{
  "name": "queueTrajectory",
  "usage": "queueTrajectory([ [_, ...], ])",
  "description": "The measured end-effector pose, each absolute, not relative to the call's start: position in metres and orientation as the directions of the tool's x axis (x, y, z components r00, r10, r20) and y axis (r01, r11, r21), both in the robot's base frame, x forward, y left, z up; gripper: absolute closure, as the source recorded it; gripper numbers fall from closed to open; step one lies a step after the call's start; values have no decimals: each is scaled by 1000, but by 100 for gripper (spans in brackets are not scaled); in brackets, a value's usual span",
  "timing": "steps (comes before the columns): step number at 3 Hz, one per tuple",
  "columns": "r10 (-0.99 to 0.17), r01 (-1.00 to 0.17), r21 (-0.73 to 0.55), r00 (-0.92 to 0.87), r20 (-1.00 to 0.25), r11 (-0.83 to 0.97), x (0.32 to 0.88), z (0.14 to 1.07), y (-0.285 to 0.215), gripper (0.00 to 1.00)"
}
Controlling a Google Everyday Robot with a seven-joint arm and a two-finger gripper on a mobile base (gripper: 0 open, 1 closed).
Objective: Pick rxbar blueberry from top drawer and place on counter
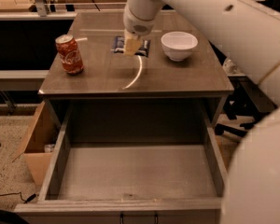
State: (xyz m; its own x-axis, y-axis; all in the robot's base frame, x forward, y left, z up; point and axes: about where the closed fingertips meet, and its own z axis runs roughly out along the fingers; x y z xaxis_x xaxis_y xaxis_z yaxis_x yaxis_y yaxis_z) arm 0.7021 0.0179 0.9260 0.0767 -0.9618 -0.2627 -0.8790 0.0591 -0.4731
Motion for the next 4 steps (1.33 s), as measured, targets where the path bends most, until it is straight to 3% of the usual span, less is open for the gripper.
queueTrajectory([
  [2, -946, -848, -529, 181, -269, -12, 777, 941, 73, 100],
  [4, -941, -832, -555, 198, -274, -13, 797, 946, 99, 61],
])
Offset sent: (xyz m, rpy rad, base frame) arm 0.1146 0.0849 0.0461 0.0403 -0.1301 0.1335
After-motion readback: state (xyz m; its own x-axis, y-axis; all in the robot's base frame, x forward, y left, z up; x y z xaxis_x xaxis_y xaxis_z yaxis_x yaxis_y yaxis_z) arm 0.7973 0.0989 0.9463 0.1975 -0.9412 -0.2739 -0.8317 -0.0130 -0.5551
